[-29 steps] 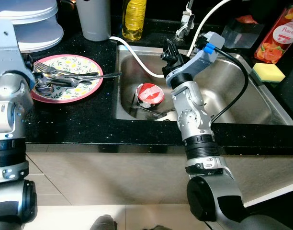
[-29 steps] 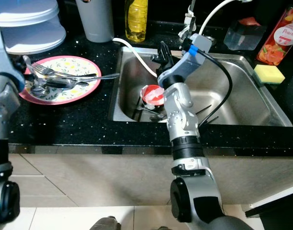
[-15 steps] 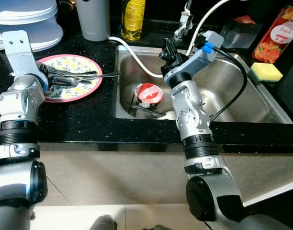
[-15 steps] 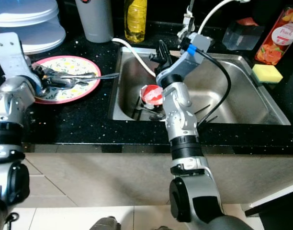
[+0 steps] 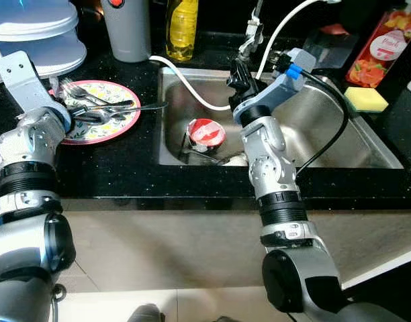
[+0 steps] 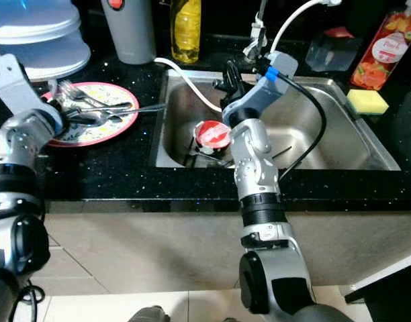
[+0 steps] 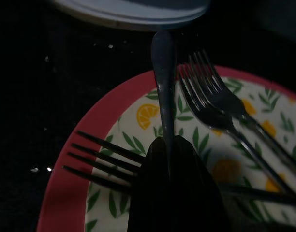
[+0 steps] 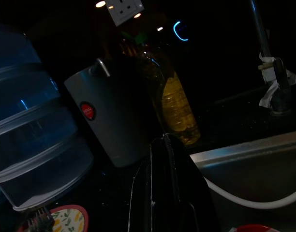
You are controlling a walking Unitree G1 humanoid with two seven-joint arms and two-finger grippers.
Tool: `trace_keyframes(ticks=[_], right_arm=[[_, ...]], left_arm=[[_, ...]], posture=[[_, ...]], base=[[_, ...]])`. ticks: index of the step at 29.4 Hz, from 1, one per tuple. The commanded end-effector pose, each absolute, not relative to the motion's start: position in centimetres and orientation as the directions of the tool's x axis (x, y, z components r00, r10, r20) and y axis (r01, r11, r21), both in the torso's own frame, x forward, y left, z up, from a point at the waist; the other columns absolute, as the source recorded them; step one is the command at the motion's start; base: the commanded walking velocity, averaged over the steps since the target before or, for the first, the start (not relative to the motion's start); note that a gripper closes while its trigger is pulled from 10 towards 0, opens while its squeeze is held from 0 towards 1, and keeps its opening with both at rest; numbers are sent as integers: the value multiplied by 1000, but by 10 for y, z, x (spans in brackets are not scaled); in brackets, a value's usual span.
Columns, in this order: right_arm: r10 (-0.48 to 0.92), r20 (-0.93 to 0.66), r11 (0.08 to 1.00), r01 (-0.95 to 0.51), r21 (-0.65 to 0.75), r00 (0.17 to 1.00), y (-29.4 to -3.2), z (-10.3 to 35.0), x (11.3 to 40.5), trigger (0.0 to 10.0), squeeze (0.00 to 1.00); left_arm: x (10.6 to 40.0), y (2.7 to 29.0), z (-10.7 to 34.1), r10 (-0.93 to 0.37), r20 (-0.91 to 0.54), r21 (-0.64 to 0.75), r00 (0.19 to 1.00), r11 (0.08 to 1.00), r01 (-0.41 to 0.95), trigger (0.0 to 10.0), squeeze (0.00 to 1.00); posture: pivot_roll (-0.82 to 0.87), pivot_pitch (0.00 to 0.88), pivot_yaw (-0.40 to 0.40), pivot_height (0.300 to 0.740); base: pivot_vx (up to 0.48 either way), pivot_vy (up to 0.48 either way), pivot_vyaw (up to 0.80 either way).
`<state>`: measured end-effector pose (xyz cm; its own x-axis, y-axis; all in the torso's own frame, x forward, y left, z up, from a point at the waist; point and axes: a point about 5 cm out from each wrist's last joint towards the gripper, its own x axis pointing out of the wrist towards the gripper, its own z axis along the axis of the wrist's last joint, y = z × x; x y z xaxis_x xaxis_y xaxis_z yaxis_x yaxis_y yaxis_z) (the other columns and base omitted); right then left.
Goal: Kitchen organization
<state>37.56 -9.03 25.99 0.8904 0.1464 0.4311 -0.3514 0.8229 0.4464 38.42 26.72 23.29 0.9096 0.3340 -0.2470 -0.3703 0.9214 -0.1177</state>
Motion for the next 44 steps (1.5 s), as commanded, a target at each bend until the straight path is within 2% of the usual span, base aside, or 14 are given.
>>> trace_keyframes(ticks=[1, 8, 9, 10, 14, 19, 21, 24, 34, 35, 36, 42, 43, 44], right_arm=[[135, 438, 822, -347, 451, 889, -92, 262, 376, 10000, 0], [133, 441, 823, -347, 450, 888, -94, 263, 376, 10000, 0], [131, 440, 824, -345, 450, 888, -95, 263, 376, 10000, 0], [131, 440, 824, -344, 450, 888, -95, 263, 376, 10000, 0], [130, 439, 825, -342, 449, 889, -96, 263, 376, 10000, 0], [131, 443, 827, -345, 445, 887, -96, 265, 377, 10000, 0], [107, 457, 839, -326, 435, 883, -102, 270, 379, 10000, 0], [57, 479, 867, -281, 411, 876, -117, 278, 380, 10000, 0], [-42, 364, 972, -46, 229, 930, -166, 263, 390, 10000, 0], [-53, 358, 976, -27, 214, 932, -171, 262, 390, 10000, 0], [-64, 355, 977, -13, 211, 933, -176, 261, 389, 10000, 0], [-77, 358, 977, -1, 214, 931, -182, 262, 390, 10000, 0], [-56, 370, 980, -20, 199, 927, -181, 265, 390, 10000, 0], [-32, 383, 983, -41, 180, 923, -179, 267, 391, 10000, 0]], left_arm=[[380, 270, 209, 364, -316, 4, 876, 924, -382, 0, 0], [380, 267, 239, 406, -84, 46, 910, 914, -403, 0, 0], [379, 262, 255, 385, 17, 39, 923, 922, -386, 2510, 0], [378, 255, 272, 344, 110, 38, 932, 936, -350, 10000, 0], [375, 232, 299, 207, 246, 36, 947, 974, -222, 10000, 0], [382, 190, 311, -34, 211, 56, 977, 998, 23, 10000, 0], [391, 148, 297, -272, 47, 58, 961, 961, 269, 10000, 0], [395, 115, 278, -409, -79, 86, 909, 906, 415, 10000, 0], [392, 65, 219, -527, -279, 160, 803, 799, 580, 10000, 0], [390, 65, 213, -526, -298, 173, 797, 791, 587, 10000, 651], [388, 65, 204, -525, -319, 182, 789, 783, 594, 10000, 1000], [386, 65, 202, -527, -303, 169, 794, 790, 589, 10000, 1000], [388, 72, 221, -501, -204, 218, 841, 814, 538, 10000, 0], [390, 80, 237, -456, -113, 261, 883, 843, 470, 10000, 0]], posture=[[302, 0, -53, 740], [297, 1, -54, 740], [296, 3, -55, 740], [296, 3, -55, 740], [296, 3, -56, 740], [293, 0, -57, 740], [282, 0, -47, 740], [276, 0, -40, 740], [229, 0, 6, 740], [229, 0, 6, 740], [225, 0, 11, 740], [225, 0, 11, 740], [239, 0, 3, 740], [245, 0, -2, 740]], base=[[0, 0, 0], [0, 0, 0], [0, 0, 0], [0, 0, 0], [0, 0, 0], [0, 0, 0], [0, 0, 0], [0, 0, 0], [0, 0, 0], [0, 0, 0], [0, 0, 0], [0, 0, 0], [0, 0, 0], [0, 0, 0]])
